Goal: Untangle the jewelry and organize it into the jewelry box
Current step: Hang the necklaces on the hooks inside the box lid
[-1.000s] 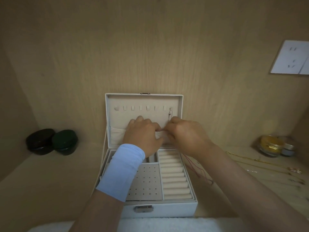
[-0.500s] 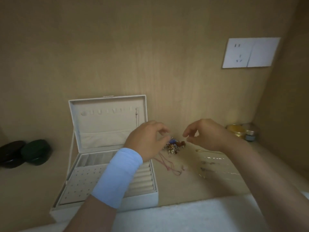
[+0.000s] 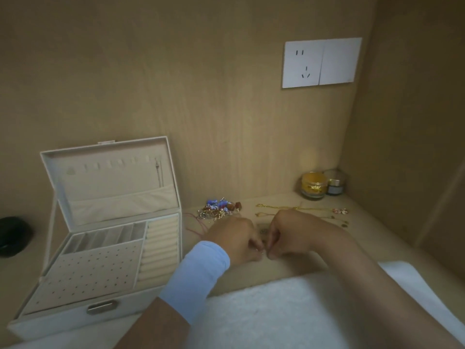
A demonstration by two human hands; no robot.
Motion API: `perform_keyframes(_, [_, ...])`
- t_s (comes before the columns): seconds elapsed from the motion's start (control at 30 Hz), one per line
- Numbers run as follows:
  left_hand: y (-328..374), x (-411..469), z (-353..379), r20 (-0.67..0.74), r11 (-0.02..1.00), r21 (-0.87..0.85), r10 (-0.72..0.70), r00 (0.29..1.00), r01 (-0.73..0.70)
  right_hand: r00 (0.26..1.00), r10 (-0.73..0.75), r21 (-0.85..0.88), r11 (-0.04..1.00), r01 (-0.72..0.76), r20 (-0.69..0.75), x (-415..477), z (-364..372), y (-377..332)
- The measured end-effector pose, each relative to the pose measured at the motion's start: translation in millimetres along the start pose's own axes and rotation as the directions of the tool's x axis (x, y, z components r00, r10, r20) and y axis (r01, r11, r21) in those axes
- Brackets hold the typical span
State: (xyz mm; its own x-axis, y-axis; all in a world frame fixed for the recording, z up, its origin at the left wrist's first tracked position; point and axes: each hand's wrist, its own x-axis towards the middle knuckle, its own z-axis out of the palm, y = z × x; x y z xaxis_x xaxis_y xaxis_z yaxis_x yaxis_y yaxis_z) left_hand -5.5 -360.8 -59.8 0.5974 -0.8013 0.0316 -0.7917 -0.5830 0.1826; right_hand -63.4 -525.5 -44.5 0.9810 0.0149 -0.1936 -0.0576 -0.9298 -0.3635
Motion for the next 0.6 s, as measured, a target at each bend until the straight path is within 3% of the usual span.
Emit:
perform_keyframes(0.23, [4, 1, 10, -0.094, 0.997, 0.064, 0.041, 0.995, -0.035, 1.000, 0.005, 0.038, 0.999, -0.006, 0.013, 2, 3, 5])
perform_keyframes(0.4, [3, -1, 9, -0.158, 0.995, 0.093, 0.034, 0.987, -0.020, 0.999, -0.039, 0.181, 0.983, 0.038, 0.003, 3, 4, 6])
perform_keyframes(0.5, [-2, -6, -3, -0.164, 0.985, -0.168, -0.051, 0.985, 0.023, 0.996, -0.081, 0.299, 0.950, 0.087, -0.033, -3, -5, 4])
perform_keyframes(0.6, [-3, -12, -19, -0.170, 0.857, -0.514, -0.136, 0.976, 0.030, 0.991, -0.135, 0.563, 0.818, 0.119, -0.012, -14, -19, -3])
